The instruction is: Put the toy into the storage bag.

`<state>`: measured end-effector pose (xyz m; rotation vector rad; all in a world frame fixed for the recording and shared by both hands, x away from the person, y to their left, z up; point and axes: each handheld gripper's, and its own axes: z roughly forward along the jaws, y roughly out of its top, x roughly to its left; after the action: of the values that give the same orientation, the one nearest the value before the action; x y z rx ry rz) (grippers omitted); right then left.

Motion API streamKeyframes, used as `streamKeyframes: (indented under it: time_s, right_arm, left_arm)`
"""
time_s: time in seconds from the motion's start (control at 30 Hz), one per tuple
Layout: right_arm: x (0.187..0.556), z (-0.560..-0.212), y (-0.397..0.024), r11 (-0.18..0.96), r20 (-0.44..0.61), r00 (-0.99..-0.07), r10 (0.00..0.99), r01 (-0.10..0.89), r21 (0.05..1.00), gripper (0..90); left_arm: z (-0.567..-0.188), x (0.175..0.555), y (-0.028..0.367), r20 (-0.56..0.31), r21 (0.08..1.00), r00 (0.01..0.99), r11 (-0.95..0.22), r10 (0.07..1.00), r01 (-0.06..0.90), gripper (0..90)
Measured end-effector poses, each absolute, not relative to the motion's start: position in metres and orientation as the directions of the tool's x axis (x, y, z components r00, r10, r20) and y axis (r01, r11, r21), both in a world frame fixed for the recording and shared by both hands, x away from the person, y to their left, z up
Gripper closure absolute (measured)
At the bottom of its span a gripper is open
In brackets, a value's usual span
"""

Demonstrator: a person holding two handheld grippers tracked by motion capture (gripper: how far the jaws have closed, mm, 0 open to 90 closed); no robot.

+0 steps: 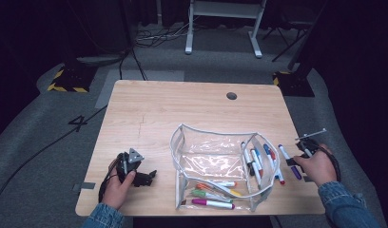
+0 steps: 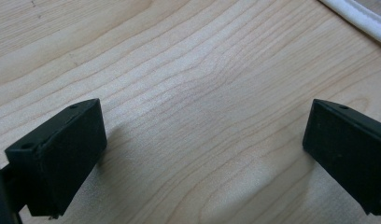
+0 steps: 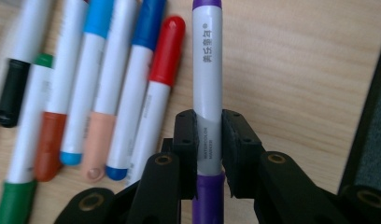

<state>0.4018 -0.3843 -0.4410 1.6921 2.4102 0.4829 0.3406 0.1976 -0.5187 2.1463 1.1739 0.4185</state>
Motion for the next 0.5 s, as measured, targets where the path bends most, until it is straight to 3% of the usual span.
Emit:
streamKeyframes:
  time_s: [0.5]
  right_arm:
    - [0.381, -0.336, -0.352, 0.44, 0.031, -0.52, 0.853, 0.75, 0.494, 76.8]
  left_arm:
    - [-0.518, 0.341, 0.198, -0.031, 0.668, 0.552, -0.393, 0.834, 0.632, 0.0]
